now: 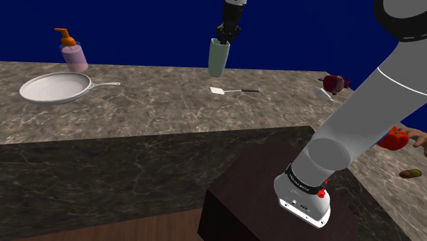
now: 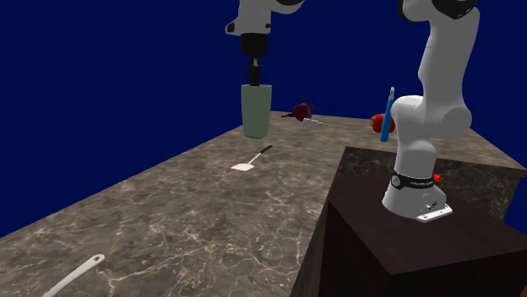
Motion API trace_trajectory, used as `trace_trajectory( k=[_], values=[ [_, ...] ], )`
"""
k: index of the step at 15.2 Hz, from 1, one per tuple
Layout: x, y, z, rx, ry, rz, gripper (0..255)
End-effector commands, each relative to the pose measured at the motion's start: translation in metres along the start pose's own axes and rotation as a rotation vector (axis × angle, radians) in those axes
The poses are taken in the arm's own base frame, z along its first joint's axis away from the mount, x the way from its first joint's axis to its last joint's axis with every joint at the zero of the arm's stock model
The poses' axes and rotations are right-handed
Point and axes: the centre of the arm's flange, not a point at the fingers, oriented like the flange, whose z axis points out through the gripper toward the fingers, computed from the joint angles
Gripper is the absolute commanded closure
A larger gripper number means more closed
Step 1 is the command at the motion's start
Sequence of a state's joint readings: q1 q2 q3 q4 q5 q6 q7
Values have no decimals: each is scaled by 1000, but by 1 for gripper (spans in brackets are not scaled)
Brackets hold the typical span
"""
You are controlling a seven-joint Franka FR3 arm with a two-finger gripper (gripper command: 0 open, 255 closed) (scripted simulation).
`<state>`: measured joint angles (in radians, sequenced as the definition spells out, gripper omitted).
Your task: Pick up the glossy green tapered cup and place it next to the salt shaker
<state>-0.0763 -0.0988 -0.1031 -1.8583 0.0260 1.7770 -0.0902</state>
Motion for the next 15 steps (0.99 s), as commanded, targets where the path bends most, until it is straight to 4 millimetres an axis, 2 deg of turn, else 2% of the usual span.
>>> trace_trajectory(
  k=[1,14,15],
  values=[
    [0,0,-10,0,0,0,255],
    [1,-2,-77,0,0,0,255],
    [-8,8,-77,0,0,0,255]
  ],
)
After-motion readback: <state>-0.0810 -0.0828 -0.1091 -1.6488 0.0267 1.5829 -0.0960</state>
